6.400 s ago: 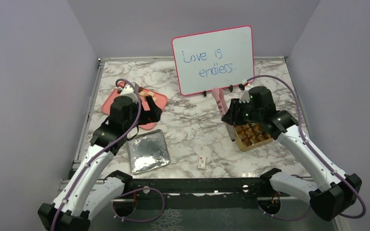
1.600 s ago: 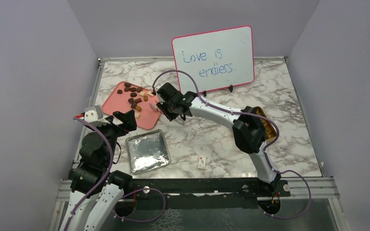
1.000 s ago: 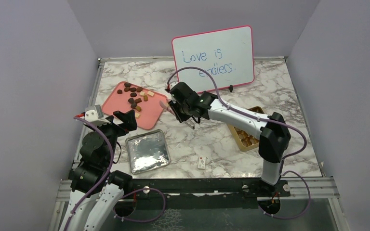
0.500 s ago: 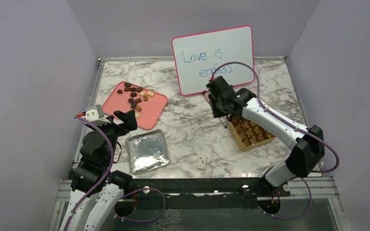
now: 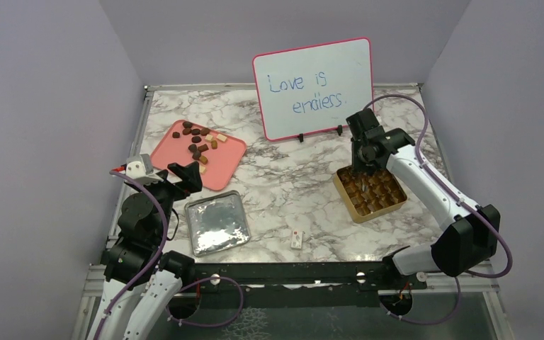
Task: Pack the chocolate
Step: Place the fake chocolate in the packing box.
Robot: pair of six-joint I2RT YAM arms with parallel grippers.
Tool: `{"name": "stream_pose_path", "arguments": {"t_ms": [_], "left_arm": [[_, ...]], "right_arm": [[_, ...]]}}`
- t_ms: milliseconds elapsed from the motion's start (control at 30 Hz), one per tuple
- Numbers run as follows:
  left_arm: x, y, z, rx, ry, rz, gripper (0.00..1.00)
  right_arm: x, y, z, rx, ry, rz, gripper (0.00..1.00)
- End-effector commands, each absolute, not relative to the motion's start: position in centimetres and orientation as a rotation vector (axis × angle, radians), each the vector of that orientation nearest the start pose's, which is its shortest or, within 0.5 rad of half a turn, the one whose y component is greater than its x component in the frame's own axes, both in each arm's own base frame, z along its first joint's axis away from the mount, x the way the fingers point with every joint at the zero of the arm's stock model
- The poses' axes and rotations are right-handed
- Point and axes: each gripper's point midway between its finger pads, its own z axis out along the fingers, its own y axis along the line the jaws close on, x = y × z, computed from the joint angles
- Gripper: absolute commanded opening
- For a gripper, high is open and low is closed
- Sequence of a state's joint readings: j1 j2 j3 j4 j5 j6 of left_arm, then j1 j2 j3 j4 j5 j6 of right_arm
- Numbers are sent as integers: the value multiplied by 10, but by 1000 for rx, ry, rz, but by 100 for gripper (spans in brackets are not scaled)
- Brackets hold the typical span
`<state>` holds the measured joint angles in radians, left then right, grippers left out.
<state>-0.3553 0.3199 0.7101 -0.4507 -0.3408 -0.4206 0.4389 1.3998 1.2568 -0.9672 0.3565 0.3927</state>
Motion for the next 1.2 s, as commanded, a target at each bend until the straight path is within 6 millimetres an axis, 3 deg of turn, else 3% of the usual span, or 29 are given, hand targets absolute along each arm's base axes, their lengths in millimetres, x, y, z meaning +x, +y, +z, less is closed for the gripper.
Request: {"name": "stream_pose_path", "arguments": {"t_ms": [0, 433, 900, 1167], "left_arm": [[219, -41, 295, -279, 1597, -333, 99], [222, -43, 292, -272, 1613, -330, 99], [222, -42, 292, -272, 1613, -326, 99], [222, -42, 291, -273, 1613, -325, 99]], "right_arm": [[281, 55, 169, 160, 2567, -258, 35], [267, 17, 154, 293, 2615, -380, 37], [265, 18, 140, 278, 2632, -348, 43], [269, 18, 152, 269, 2601, -331, 46]]}}
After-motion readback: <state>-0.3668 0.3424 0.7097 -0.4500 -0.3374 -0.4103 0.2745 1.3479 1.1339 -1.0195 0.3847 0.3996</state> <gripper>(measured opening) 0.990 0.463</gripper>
